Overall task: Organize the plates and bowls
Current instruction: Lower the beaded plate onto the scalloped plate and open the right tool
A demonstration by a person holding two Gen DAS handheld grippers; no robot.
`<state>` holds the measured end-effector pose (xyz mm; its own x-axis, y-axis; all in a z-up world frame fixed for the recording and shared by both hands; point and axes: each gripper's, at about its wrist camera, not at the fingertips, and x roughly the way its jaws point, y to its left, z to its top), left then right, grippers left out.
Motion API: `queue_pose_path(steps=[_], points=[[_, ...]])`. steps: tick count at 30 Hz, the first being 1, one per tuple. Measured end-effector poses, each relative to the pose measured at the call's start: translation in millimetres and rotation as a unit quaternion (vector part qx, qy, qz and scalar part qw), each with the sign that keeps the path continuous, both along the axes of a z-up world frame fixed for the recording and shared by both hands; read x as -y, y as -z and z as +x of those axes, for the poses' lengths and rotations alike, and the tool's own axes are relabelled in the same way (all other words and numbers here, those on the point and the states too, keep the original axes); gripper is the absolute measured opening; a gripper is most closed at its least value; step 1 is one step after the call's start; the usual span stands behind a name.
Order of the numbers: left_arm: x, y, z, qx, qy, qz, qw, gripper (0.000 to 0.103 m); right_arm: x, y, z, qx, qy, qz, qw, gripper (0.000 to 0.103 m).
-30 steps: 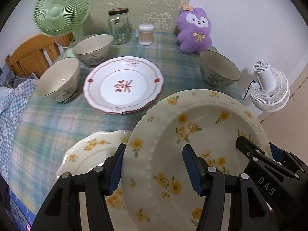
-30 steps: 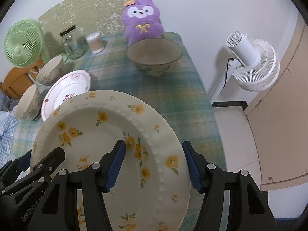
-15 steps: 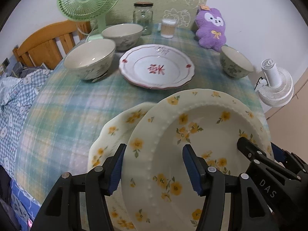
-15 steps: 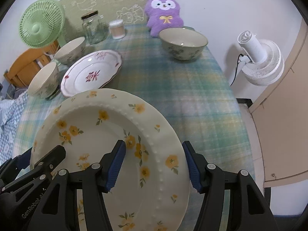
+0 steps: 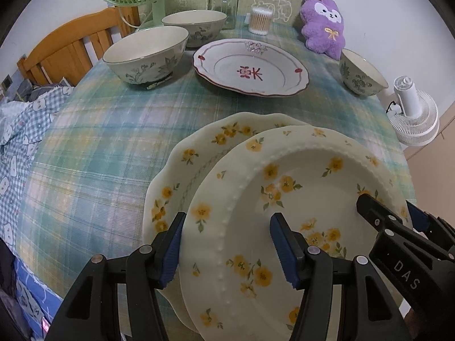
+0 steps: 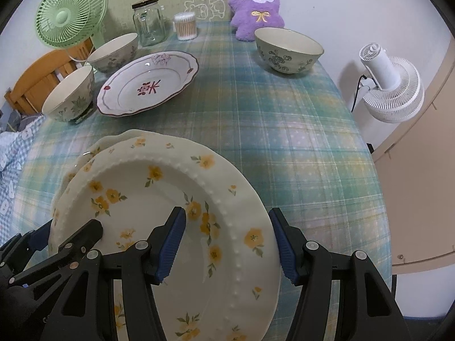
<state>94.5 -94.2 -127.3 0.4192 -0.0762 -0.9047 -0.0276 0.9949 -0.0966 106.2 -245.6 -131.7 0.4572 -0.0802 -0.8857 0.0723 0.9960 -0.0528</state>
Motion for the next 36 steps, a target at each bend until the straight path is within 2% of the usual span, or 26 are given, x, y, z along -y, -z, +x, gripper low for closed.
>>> queue_pose_path(steps=[6,15,22,27,28,30,33,36], points=[[-3,8,4,-0.011,-0.005,0.002,0.9999,0.061,-5,4,3,-0.003,-0.003,-0.006,1.0,0.063],[-1,8,7,-0.002,-0.004,0.021,0.9998,0.061,-6,15,10,-0.025,-0.004,-0.004,1.0,0.062],[1,9,9,-0.011,0.007,0.025,0.9996,0.07,-5,12,8,-0.024,-0.009,-0.001,1.0,0.061],[1,9,9,-0.012,0.017,0.029,0.9994,0.072,-5,5,3,-0.015,-0.004,-0.004,1.0,0.061],[0,8,8,-0.013,0.017,0.029,0.9993,0.072,-4,3,2,-0.013,-0.001,-0.004,1.0,0.058],[-1,6,7,-0.012,0.016,0.032,0.9993,0.072,-3,2,0,-0.016,0.0,-0.005,1.0,0.043],[-4,2,5,-0.007,0.015,0.034,0.9993,0.072,-6,5,-2,-0.02,-0.006,-0.007,1.0,0.037],[-7,-1,3,-0.004,0.016,0.035,0.9992,0.072,-9,7,-2,-0.019,-0.004,-0.007,1.0,0.037]])
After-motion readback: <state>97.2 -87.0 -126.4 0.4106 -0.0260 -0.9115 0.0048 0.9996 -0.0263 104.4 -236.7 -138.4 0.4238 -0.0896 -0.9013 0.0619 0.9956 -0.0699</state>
